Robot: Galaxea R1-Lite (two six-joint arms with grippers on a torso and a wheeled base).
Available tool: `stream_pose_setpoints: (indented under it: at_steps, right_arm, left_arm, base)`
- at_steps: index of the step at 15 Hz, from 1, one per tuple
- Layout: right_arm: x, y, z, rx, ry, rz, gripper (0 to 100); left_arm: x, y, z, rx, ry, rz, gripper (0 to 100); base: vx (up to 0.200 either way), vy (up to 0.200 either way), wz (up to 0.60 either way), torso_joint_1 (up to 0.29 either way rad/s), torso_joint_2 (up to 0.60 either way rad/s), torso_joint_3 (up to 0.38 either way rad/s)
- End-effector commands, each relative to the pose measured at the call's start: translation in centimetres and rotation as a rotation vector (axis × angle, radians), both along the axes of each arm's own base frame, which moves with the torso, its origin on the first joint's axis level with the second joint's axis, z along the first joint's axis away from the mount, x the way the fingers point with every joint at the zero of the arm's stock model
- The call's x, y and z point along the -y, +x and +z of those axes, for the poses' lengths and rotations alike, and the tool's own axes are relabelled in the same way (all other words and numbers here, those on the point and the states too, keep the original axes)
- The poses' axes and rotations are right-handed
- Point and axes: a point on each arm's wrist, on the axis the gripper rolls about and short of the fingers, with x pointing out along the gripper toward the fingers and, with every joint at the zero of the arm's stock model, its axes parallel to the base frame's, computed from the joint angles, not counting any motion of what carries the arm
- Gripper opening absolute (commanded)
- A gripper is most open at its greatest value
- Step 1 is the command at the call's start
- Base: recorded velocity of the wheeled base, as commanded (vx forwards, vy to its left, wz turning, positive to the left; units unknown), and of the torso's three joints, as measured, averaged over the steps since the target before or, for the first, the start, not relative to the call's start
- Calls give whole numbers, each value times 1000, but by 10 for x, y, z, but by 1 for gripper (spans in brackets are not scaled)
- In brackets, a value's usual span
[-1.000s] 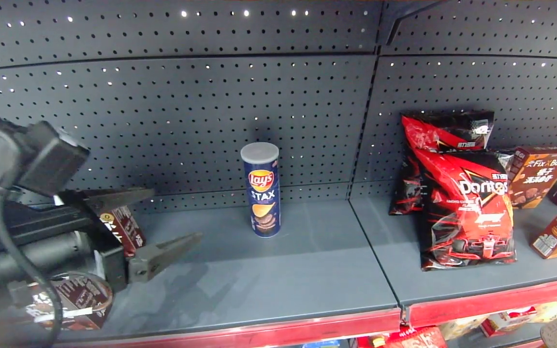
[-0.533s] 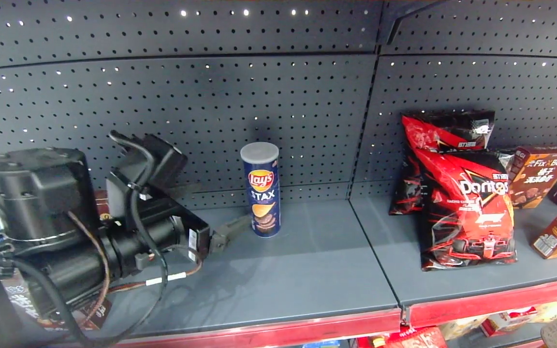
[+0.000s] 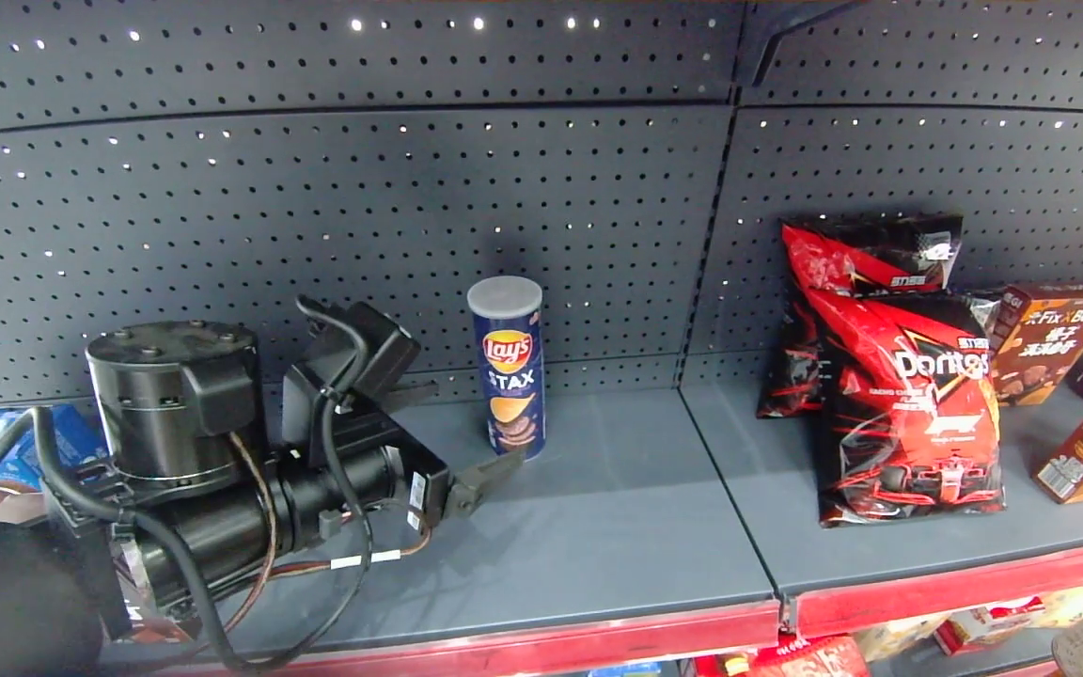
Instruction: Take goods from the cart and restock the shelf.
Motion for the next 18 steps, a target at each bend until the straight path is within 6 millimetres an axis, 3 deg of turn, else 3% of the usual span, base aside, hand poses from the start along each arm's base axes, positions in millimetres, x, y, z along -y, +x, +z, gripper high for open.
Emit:
stream_pose_setpoints:
  at_steps: [1,6,10,18]
  right_arm:
    - [0,0,0,-1,0,-2,0]
    - [0,-1,-4,2,0,-5,0]
    - [0,-4,-1,24,-1,3,0]
    - [0,-4,2,31,-1,11,0]
  left_arm:
    - [-2,9,-8,-20,0,-15,100]
    - [0,18,-18,-86,-31,0,100]
    - [4,52,-21,-1,-109,-26,100]
    - [-23,87,-46,75,-167,-154,100]
  base:
    - [0,0,0,0,0,0]
    - [0,0,0,0,0,0]
    - [0,0,0,0,0,0]
    - [0,0,0,0,0,0]
